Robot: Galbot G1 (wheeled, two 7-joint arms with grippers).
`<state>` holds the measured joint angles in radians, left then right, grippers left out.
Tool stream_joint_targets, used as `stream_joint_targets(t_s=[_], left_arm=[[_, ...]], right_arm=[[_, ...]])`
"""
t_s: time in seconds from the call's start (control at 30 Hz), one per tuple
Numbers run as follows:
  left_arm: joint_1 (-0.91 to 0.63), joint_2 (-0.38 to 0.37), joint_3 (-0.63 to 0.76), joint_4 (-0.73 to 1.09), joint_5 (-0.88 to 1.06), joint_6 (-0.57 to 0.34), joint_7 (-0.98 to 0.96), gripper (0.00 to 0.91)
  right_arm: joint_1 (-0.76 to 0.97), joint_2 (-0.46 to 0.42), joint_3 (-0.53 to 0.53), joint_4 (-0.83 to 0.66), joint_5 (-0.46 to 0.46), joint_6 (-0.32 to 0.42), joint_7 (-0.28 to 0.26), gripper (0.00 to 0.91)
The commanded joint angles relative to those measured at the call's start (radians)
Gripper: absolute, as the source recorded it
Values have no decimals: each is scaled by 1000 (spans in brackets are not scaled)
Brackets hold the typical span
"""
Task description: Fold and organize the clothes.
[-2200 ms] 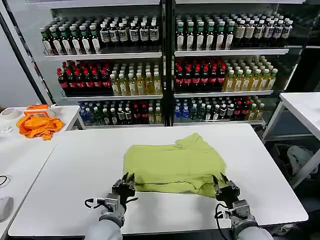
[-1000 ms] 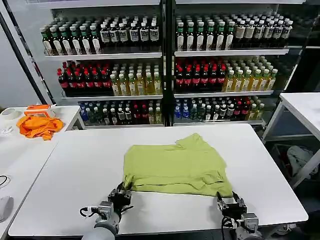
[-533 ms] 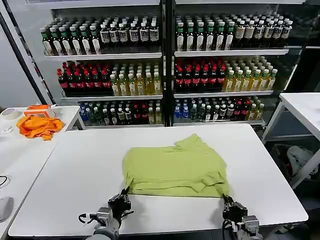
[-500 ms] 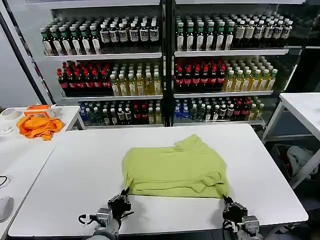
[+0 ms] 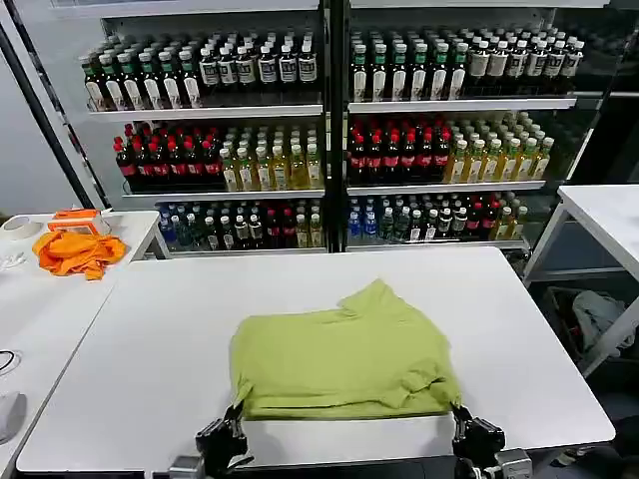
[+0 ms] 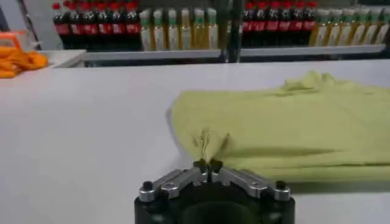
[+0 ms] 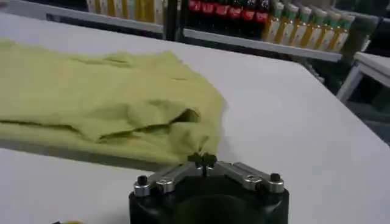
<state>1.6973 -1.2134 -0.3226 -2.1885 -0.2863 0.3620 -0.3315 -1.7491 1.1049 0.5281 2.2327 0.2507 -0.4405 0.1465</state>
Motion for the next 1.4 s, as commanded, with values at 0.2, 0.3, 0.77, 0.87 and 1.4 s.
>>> stream_joint_targets(t_s=[0.2,0.3,0.77,0.87,1.4], left_arm=[[11,86,-88,-75,5,26,19,907],[-57,112,-84,-42,-16,31,22,907],[-542,139,73,316,-224,94,-22,907],[-580,133,104,341,-220,100,-23,907],[-727,93,185,548,-247,142,-41,907]], right_arm=[[47,-46,24,69,25,14,18,907],[127,-68,9,45,76,4,33,907],[777,-82,-270,-400,335,-102,113,907],[861,-66,-310,-477,335,-104,111,907],[1090,77,-487,-823,366,-129,76,907]])
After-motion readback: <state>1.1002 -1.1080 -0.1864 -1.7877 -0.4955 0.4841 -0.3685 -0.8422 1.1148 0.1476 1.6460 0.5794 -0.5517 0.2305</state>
